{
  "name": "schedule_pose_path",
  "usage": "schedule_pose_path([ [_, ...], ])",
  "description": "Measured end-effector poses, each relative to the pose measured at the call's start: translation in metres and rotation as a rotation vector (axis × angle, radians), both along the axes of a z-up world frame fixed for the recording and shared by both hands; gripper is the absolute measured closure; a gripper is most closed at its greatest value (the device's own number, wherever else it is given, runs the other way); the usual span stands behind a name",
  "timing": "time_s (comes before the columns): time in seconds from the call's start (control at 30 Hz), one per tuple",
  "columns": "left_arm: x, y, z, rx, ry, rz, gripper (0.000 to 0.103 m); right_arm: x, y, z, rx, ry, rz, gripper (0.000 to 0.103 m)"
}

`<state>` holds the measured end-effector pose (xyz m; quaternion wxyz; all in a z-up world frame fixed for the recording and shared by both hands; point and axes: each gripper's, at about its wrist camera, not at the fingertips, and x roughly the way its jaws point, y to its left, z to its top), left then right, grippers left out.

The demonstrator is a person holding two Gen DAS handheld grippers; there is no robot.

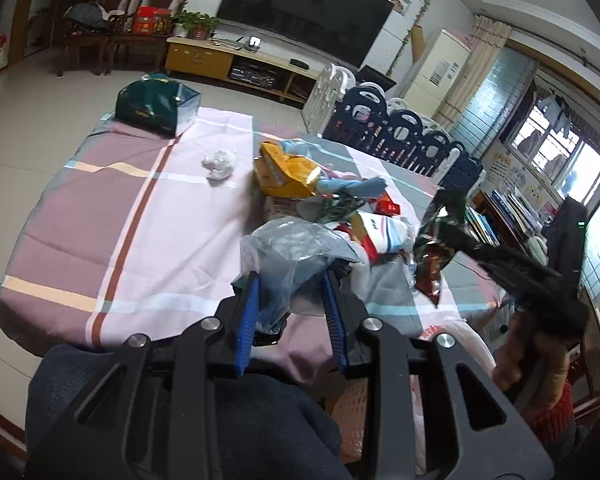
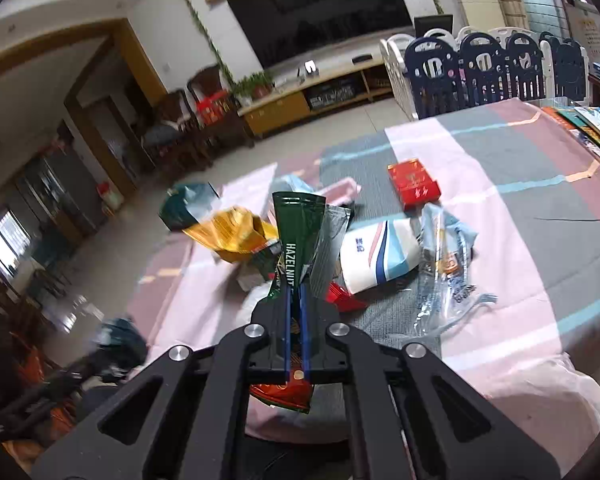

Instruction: Collect trash

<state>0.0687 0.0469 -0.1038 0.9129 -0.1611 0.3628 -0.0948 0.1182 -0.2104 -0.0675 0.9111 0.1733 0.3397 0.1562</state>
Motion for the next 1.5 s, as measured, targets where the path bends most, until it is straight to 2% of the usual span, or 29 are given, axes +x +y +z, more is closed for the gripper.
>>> schedule_pose_path([
  [0.1, -0.001, -0.020, 0.007, 0.005, 0.000, -0.061, 0.071, -0.033, -0.025, 0.023, -0.011, -0.030, -0.031, 0.098],
  [0.2, -0.003, -0.053, 0.011, -0.001, 0.007, -0.158, 0.071, -0.067, -0.055, 0.036, -0.085, -0.021, -0.090, 0.098],
  [0.33, -0.007, -0.116, 0.006, -0.040, 0.049, -0.364, 0.071, -0.112, -0.096, 0.034, -0.217, 0.037, -0.212, 0.098],
  [0.4, -0.011, -0.152, 0.001, -0.053, 0.074, -0.479, 0.070, -0.130, -0.114, 0.028, -0.241, 0.067, -0.265, 0.098],
  [0.47, -0.016, -0.185, -0.008, -0.035, 0.100, -0.574, 0.069, -0.147, -0.133, 0.022, -0.222, 0.090, -0.306, 0.098],
  [0.53, -0.019, -0.216, -0.021, 0.012, 0.156, -0.652, 0.054, -0.156, -0.143, 0.015, -0.209, 0.116, -0.326, 0.098],
  [0.57, -0.020, -0.226, -0.026, 0.032, 0.179, -0.669, 0.034, -0.159, -0.147, 0.011, -0.207, 0.134, -0.333, 0.098],
  [0.6, -0.021, -0.234, -0.031, 0.056, 0.200, -0.673, 0.022, -0.161, -0.149, 0.006, -0.206, 0.150, -0.335, 0.098],
  [0.7, -0.025, -0.239, -0.038, 0.131, 0.223, -0.644, 0.017, -0.160, -0.145, -0.008, -0.208, 0.212, -0.317, 0.096],
  [0.77, -0.025, -0.229, -0.034, 0.158, 0.205, -0.585, 0.014, -0.155, -0.137, -0.018, -0.241, 0.258, -0.298, 0.081],
  [0.83, -0.024, -0.215, -0.026, 0.172, 0.181, -0.503, 0.013, -0.154, -0.131, -0.023, -0.284, 0.279, -0.306, 0.046],
  [0.87, -0.023, -0.207, -0.020, 0.173, 0.167, -0.452, 0.012, -0.154, -0.129, -0.023, -0.288, 0.276, -0.313, 0.042],
  [1.0, -0.026, -0.177, -0.001, 0.186, 0.110, -0.288, 0.011, -0.152, -0.123, -0.013, -0.261, 0.245, -0.309, 0.038],
  [1.03, -0.028, -0.170, 0.003, 0.193, 0.096, -0.255, 0.011, -0.151, -0.121, -0.008, -0.263, 0.234, -0.313, 0.035],
  [1.2, -0.032, -0.145, 0.019, 0.183, 0.050, -0.137, 0.011, -0.147, -0.109, 0.010, -0.246, 0.188, -0.306, 0.030],
  [1.5, -0.028, -0.116, 0.016, 0.149, 0.090, -0.017, 0.010, -0.143, -0.087, 0.020, -0.235, 0.161, -0.262, 0.028],
])
